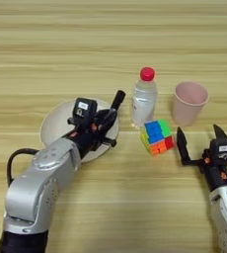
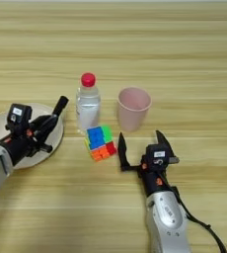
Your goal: Move the objects on the table
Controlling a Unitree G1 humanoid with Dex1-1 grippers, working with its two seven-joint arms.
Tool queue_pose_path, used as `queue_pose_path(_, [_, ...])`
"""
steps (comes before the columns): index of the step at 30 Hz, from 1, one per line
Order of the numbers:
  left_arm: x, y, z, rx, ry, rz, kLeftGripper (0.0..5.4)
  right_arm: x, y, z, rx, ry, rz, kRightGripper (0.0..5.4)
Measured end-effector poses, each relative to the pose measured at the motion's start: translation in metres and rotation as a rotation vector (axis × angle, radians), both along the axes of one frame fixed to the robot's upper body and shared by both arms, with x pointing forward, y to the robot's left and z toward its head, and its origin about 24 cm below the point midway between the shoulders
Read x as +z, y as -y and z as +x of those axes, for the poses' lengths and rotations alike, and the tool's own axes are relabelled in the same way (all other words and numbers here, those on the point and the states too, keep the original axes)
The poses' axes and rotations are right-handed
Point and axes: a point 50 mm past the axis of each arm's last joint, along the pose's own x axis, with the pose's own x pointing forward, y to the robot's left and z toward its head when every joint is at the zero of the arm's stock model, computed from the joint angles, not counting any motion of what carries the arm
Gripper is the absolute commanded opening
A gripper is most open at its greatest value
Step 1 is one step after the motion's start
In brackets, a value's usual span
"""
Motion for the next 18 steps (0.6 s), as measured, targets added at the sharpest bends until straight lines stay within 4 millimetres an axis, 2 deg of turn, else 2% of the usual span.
queue_pose_path(9, [-0.012, 0.014, 0.0, -0.033, -0.057, -0.009, 0.93, -0.002, 0.0, -0.003, -0.005, -0.011, 0.001, 5.4])
queue_pose_path(18, [-0.021, 0.02, 0.003, -0.041, -0.092, -0.004, 0.93, -0.003, 0.0, -0.004, -0.01, -0.013, 0.006, 5.4])
